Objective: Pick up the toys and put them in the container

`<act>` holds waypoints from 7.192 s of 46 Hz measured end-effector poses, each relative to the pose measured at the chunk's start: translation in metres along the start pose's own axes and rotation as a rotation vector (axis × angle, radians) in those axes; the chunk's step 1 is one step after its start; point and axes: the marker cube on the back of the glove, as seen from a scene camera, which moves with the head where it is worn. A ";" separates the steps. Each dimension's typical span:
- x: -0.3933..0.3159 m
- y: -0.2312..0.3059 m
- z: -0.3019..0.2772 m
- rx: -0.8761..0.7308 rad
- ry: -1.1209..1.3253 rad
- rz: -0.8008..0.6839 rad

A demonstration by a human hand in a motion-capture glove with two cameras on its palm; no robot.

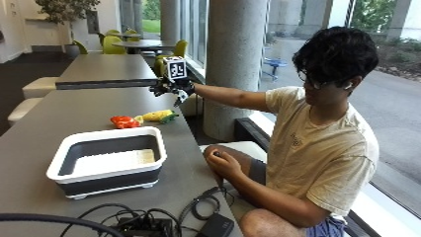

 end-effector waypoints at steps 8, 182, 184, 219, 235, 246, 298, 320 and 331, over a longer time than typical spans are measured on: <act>-0.046 -0.015 -0.010 -0.004 -0.027 -0.002; -0.226 -0.240 -0.167 0.548 -0.253 -0.076; -0.229 -0.243 -0.165 0.553 -0.261 -0.080; -0.216 -0.247 -0.127 0.412 0.011 -0.025; -0.182 -0.219 -0.131 0.456 -0.031 -0.022; -0.164 -0.203 -0.130 0.447 -0.069 0.014; -0.069 -0.061 -0.018 0.223 -0.089 0.098; -0.034 -0.021 0.022 0.127 -0.119 0.176; -0.035 -0.014 0.021 0.091 -0.121 0.177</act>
